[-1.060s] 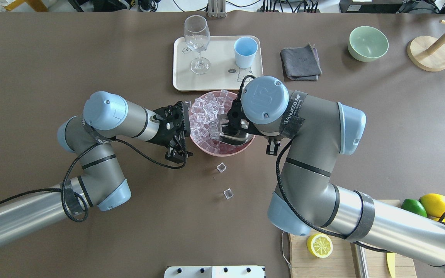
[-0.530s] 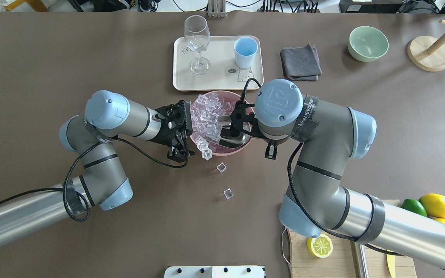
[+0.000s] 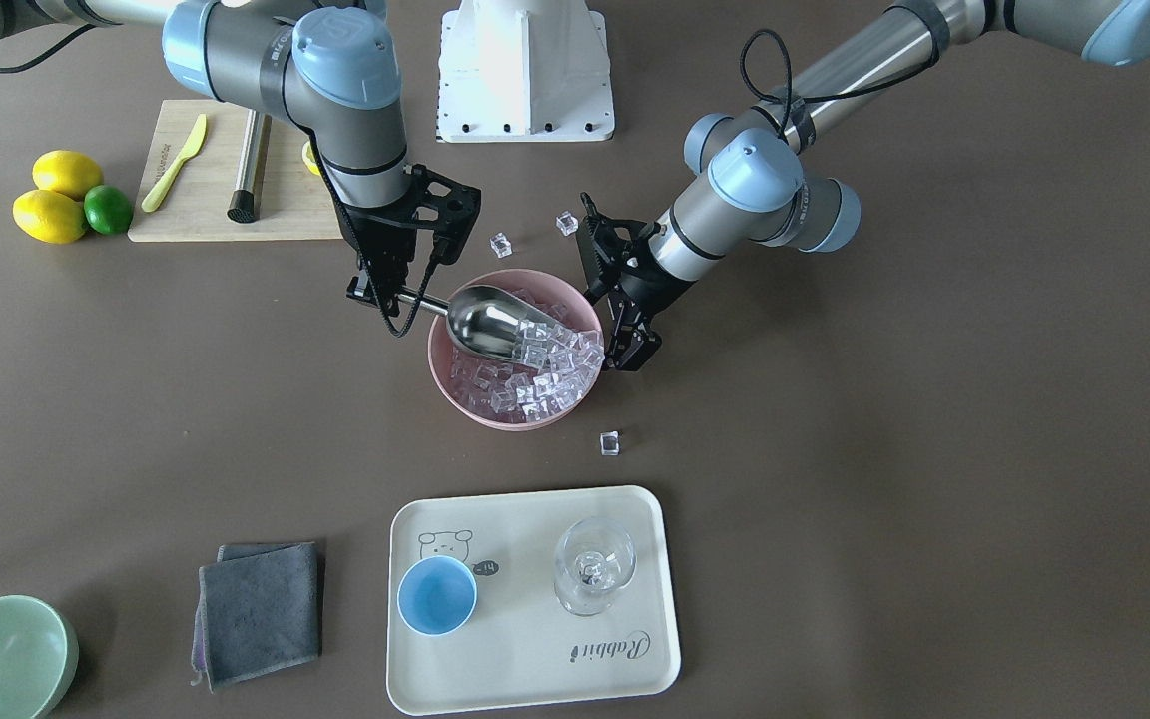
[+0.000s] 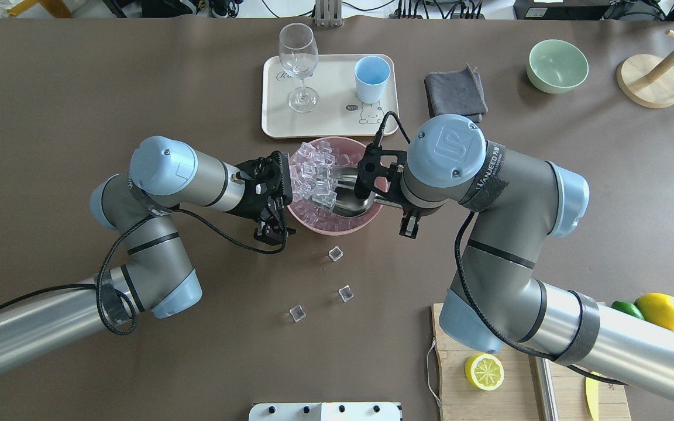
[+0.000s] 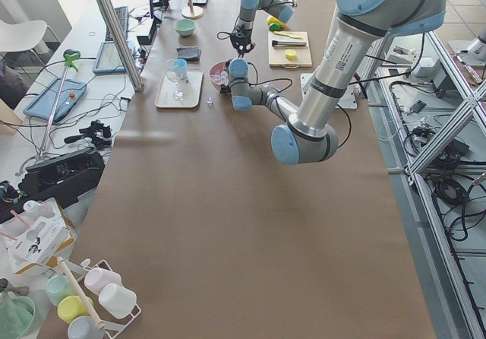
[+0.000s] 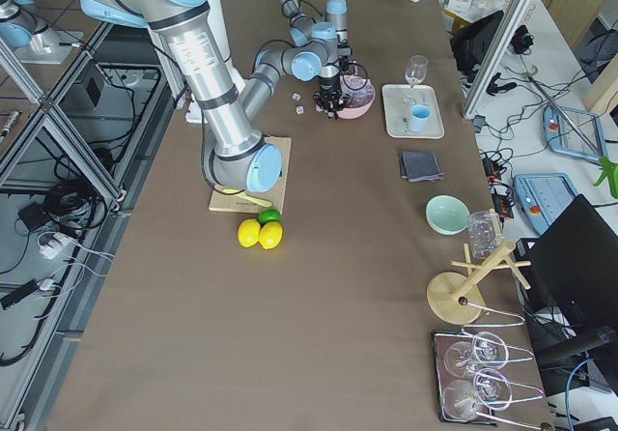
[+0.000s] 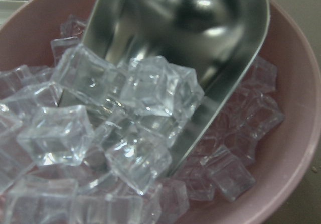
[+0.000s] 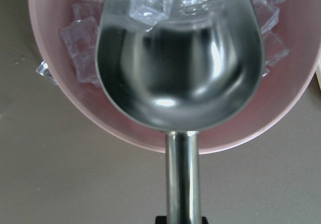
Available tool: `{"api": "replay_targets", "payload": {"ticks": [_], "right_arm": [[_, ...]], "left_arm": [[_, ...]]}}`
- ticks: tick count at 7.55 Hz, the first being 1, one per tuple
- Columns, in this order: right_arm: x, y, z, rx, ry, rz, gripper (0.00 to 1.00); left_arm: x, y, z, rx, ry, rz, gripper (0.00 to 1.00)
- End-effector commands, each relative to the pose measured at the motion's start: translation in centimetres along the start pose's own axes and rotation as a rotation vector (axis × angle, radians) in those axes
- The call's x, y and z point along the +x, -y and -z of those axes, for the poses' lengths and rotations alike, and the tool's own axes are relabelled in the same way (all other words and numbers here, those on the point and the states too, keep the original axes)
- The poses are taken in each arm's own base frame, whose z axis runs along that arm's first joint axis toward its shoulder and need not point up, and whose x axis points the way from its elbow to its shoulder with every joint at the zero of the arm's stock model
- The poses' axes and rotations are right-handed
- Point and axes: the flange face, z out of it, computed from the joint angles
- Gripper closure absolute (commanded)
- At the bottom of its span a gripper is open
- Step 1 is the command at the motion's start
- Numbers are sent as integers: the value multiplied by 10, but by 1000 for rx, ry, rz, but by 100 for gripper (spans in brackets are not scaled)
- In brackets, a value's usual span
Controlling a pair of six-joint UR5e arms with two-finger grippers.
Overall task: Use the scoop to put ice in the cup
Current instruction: 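Drag the scoop through the ice and lift it full of cubes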
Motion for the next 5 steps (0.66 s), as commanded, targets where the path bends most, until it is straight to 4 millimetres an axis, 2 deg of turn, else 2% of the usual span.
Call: {"api": "replay_targets", "payload": {"ticks": [1, 3, 5], "right_arm": [[1, -10, 5, 71, 28, -65, 100], [11, -15, 10, 90, 46, -88, 100], [23, -32, 17, 142, 105, -136, 100]], "left_arm": [[0, 4, 1, 4, 0, -5, 2], [0, 4, 1, 4, 0, -6, 2], [0, 3, 1, 4, 0, -8, 2]]}}
